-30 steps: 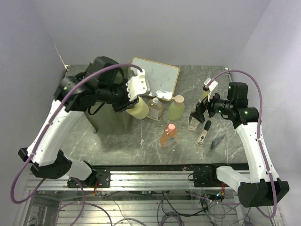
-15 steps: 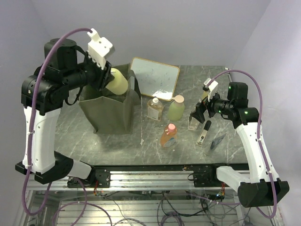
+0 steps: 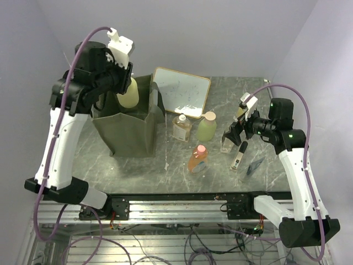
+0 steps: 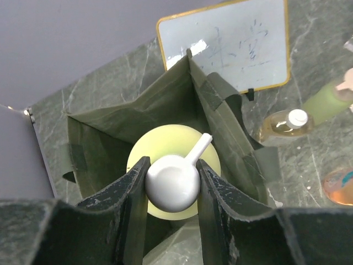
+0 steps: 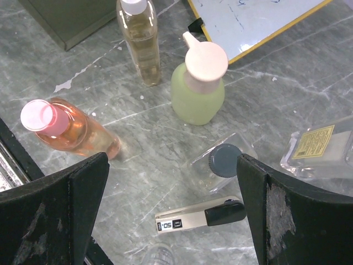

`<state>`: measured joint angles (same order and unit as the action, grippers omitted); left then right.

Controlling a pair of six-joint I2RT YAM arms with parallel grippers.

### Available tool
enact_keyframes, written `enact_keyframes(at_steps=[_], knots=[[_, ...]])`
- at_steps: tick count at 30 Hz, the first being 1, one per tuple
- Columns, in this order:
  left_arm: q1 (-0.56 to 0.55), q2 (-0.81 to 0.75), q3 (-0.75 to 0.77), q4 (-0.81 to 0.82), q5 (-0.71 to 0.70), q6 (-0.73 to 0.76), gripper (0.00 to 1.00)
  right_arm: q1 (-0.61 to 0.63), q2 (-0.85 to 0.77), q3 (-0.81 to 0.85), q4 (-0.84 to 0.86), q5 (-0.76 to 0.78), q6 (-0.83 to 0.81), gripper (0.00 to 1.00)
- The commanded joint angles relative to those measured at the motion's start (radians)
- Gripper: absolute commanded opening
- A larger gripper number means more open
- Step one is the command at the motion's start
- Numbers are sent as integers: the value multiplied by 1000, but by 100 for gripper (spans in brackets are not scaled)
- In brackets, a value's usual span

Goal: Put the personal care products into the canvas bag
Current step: Place the care product in the canvas bag.

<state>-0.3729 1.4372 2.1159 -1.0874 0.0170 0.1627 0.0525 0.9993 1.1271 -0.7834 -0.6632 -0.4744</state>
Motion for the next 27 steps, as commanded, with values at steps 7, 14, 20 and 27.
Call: enact_keyframes(at_steps=[7, 14, 20, 27], knots=[[82, 14, -246, 361, 43, -9, 7, -2, 39, 13, 12, -38, -55, 100], [124, 31, -423, 491, 135, -37, 7, 0, 84, 10, 100, -59, -82, 100], [124, 60, -546, 613, 173, -14, 7, -1, 73, -48, 278, -89, -15, 100], [124, 106, -611, 719, 193, -39, 7, -4, 51, -77, 314, -91, 22, 100]])
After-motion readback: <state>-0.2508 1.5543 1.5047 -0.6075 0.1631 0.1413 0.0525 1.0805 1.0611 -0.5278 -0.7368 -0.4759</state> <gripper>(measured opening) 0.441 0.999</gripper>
